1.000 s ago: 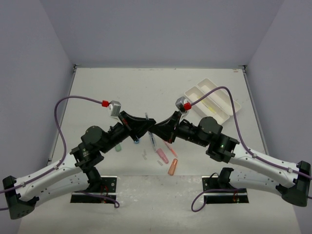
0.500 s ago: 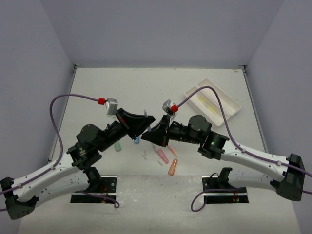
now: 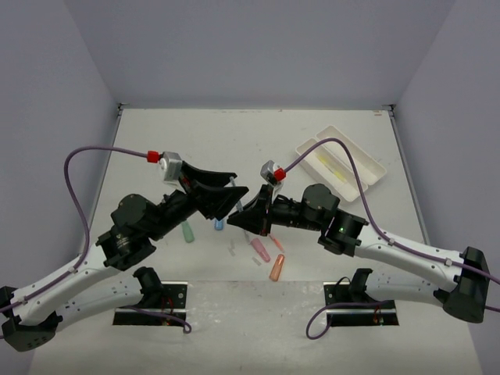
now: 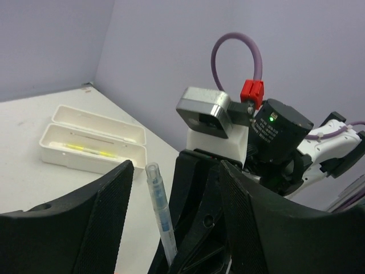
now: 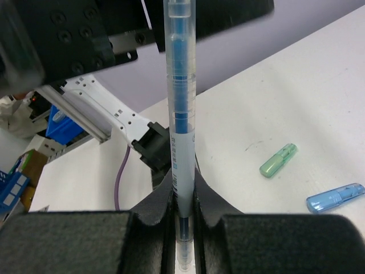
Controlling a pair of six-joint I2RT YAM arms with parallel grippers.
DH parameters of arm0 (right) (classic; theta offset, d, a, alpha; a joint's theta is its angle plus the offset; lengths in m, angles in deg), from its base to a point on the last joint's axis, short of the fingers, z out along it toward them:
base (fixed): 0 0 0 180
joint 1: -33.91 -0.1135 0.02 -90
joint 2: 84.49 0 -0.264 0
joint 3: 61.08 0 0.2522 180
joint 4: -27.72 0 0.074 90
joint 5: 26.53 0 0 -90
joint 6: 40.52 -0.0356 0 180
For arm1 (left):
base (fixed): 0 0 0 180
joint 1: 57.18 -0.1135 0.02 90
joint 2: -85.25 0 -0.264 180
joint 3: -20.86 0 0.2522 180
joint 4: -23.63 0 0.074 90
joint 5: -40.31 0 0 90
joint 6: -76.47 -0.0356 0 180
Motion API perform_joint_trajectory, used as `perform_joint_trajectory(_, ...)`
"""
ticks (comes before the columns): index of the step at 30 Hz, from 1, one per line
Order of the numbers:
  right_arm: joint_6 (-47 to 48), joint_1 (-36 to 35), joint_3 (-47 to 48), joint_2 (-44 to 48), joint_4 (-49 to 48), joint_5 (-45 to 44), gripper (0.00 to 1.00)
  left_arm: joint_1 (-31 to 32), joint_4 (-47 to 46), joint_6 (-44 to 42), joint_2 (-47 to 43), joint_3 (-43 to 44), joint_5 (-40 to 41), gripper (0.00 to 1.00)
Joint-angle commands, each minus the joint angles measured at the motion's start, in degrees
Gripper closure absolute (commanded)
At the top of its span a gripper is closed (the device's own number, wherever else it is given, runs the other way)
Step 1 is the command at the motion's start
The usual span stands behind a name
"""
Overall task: Sort the stationery into containers
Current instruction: Close the pen cap on the pen.
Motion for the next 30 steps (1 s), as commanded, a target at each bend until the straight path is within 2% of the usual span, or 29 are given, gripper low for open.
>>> perform_joint_trajectory(1,1.8,0.05,2.8,1.78,-0.54,1.73,1.0,0.19,3.42,-3.98,0.61,5.1,3.91,0.38)
perform_joint_trajectory(5,2.35,0.0,3.06,2.34,-0.13,1.79,1.0,0.16,3.95,-3.89,2.16,5.99,3.14,0.46)
perform_joint_trajectory(8,2.6,0.02,3.42,2.74,0.56,1.46,1.0,0.13,3.42,-3.05,2.73,5.75,2.11,0.57)
perform_joint_trajectory(11,2.94,0.0,3.47,3.13,0.8,1.38,1.0,0.16,3.39,-2.52,3.42,5.81,1.34,0.75)
perform_joint_trajectory(13,3.28,0.0,3.77,3.48,1.23,0.93,1.0,0.13,3.14,-1.9,3.84,5.56,0.44,0.92)
perform_joint_trajectory(15,3.45,0.0,4.39,3.63,1.65,0.13,1.0,0.13,2.68,-1.06,4.02,5.04,-0.47,1.0)
perform_joint_trajectory(19,4.87,0.1,7.63,2.8,4.05,-4.01,1.0,0.22,1.78,1.37,3.97,3.02,-3.3,1.0)
perform_joint_trajectory(23,7.82,1.24,15.47,-0.16,7.49,-8.76,1.0,0.22,0.72,4.39,3.86,-0.04,-6.26,1.0)
perform_joint_trajectory(28,8.01,7.64,24.45,-3.91,8.83,-5.2,1.0,0.3,-1.09,8.19,2.95,-5.82,-8.33,1.0)
perform_joint_trajectory(30,9.16,9.69,31.19,-6.87,11.9,-3.6,1.0,0.62,-4.16,9.98,2.58,-8.35,-10.22,1.0)
